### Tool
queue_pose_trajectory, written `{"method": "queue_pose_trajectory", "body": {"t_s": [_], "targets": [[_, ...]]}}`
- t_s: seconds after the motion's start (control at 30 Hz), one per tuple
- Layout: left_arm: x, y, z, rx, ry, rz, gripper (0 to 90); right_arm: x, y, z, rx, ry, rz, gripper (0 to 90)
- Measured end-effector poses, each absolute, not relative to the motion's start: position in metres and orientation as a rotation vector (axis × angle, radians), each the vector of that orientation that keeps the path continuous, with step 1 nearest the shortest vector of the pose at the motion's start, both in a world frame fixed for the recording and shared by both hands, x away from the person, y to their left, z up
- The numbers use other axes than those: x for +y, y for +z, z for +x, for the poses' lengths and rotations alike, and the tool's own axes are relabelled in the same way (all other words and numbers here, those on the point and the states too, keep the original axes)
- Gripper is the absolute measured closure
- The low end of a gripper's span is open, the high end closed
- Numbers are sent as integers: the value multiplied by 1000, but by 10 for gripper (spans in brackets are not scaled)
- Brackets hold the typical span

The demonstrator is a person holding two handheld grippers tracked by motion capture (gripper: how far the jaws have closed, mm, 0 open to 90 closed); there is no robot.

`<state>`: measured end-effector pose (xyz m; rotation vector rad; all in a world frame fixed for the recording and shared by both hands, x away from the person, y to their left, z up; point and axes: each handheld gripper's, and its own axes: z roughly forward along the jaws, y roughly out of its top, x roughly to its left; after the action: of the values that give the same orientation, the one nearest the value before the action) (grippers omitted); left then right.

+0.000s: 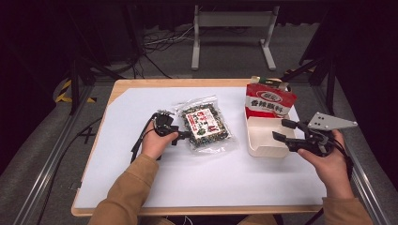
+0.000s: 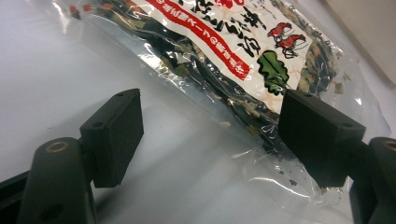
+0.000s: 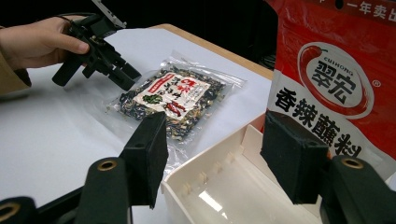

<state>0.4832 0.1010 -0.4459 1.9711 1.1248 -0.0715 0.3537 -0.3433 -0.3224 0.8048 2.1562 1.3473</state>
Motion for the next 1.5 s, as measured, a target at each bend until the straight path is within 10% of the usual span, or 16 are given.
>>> {"method": "queue_pose_trajectory", "body": {"t_s": [0.4, 1.07, 1.5], "targets": [[85, -447, 487, 1109, -21, 1992, 228, -347, -325, 349, 2140, 1344, 829, 397], [75, -437, 476, 1073, -75, 1895, 822, -351, -326, 345, 2133, 1337, 834, 397], [90, -410, 458, 1042, 23, 1851, 889, -346, -325, 349, 2143, 1341, 817, 399]]}}
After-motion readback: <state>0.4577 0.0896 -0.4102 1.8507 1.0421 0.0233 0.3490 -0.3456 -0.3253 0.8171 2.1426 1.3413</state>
